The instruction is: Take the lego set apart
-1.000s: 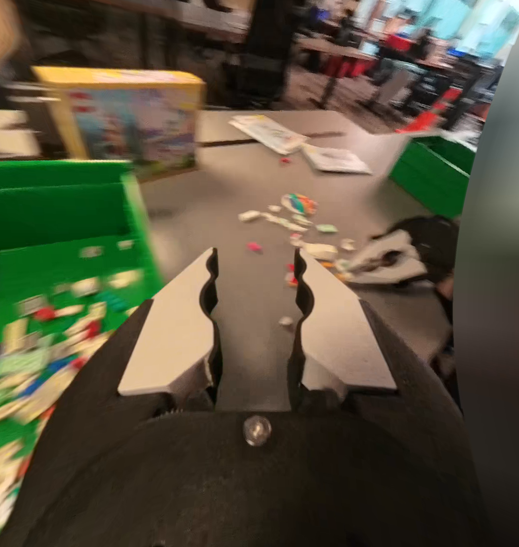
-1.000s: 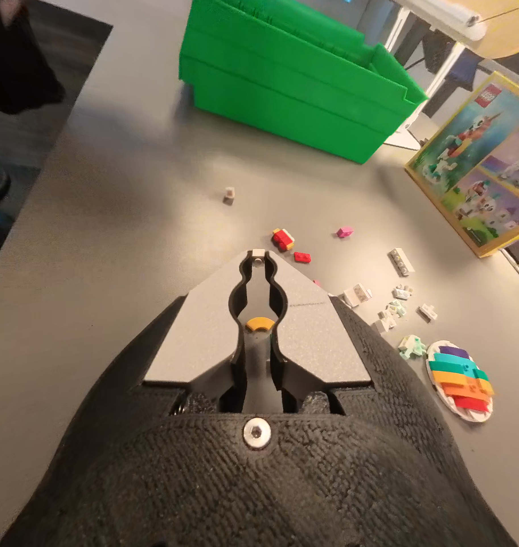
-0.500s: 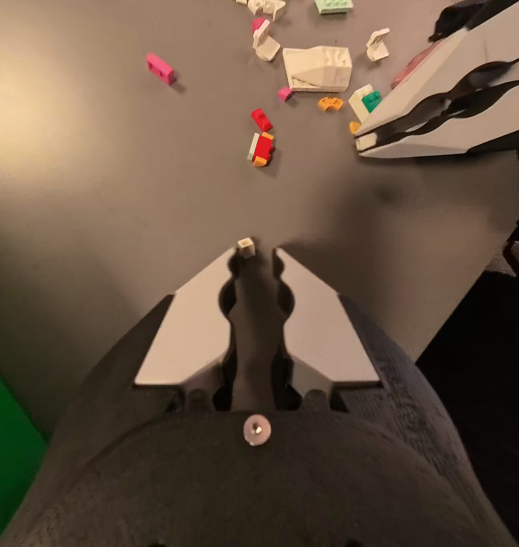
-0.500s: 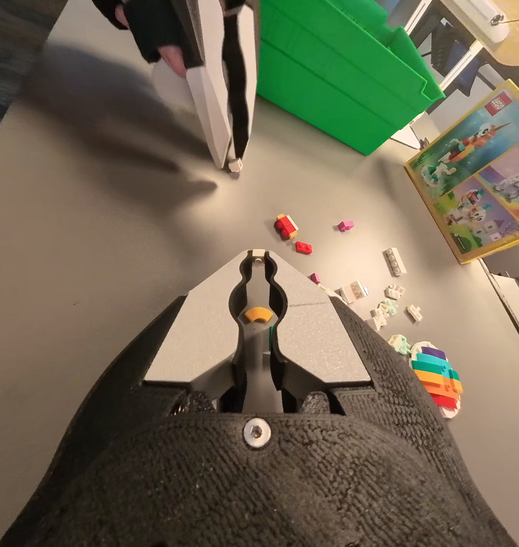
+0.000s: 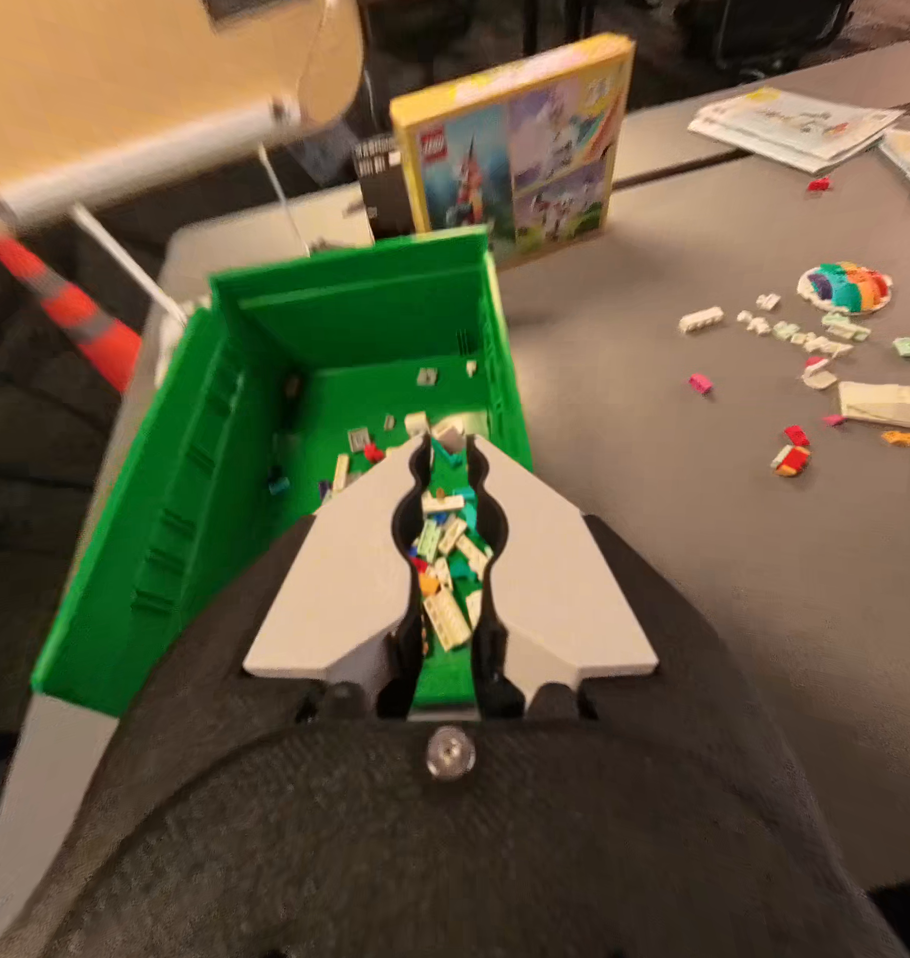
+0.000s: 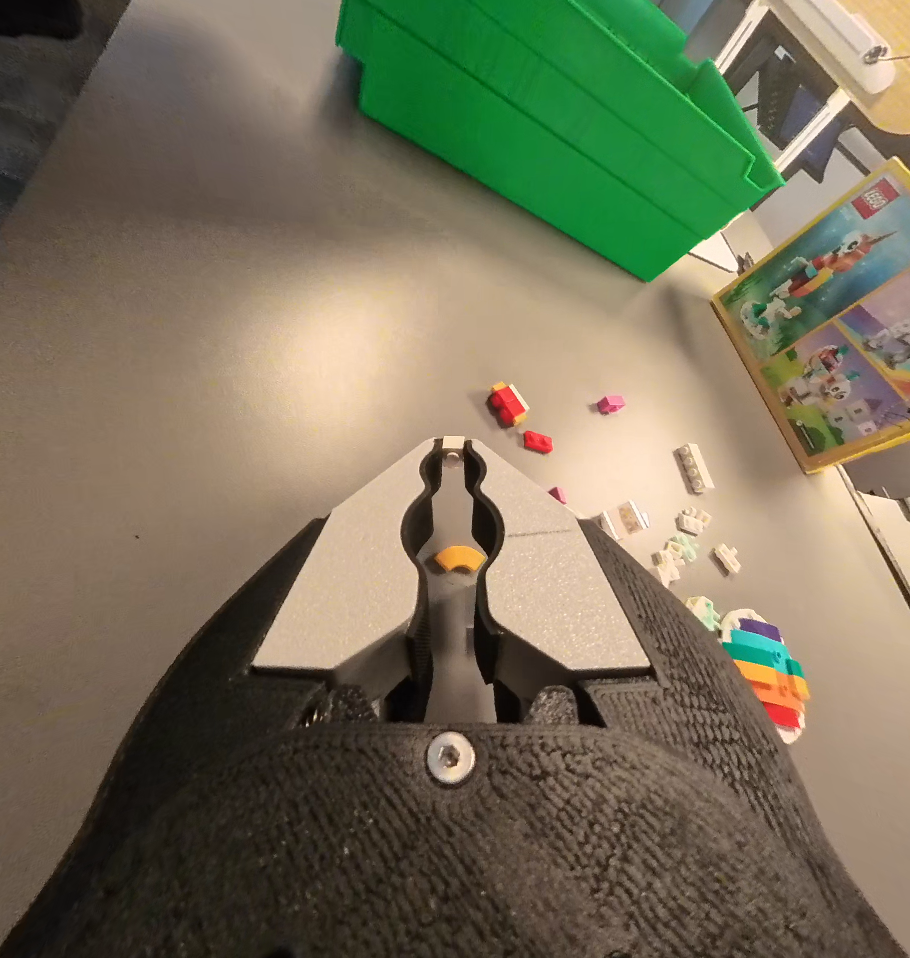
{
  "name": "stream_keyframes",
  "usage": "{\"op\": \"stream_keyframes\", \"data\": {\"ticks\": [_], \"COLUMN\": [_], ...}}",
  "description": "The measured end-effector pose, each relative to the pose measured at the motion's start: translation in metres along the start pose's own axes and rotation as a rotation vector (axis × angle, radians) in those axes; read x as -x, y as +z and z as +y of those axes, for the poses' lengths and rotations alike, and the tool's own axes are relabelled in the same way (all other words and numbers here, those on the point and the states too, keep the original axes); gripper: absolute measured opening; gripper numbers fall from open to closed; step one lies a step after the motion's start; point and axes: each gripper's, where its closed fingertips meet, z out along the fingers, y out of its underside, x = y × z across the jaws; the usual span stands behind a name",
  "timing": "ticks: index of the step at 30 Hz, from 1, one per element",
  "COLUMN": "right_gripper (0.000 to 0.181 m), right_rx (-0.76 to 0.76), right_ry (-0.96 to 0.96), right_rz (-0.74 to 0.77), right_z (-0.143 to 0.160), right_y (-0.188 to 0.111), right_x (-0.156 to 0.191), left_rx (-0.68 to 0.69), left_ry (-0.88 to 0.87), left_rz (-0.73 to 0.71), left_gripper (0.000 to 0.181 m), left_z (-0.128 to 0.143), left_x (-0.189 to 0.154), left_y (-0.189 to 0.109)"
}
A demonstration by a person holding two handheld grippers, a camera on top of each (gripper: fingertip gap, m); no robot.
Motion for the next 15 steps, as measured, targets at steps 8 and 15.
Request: {"op": "stream_keyframes", "data": {"ticks": [8, 15], "right_gripper": [0.006, 0.006], "right_rx": [-0.012, -0.110], "right_ry": [0.000, -0.089], "right_rz": [0.007, 0.104], "right_z": [-0.002, -0.021], "right_y": [-0.001, -0.006], "right_x": [-0.001, -0.010], "left_rx": [0.236, -0.154], "left_ry": [-0.266, -0.192], "left_rz": [0.083, 0.722], "left_gripper": [0.061, 0.056], "left_z": [0.051, -0.027], "left_x": [0.016, -0.133], "left_y": [0.018, -0.025]}}
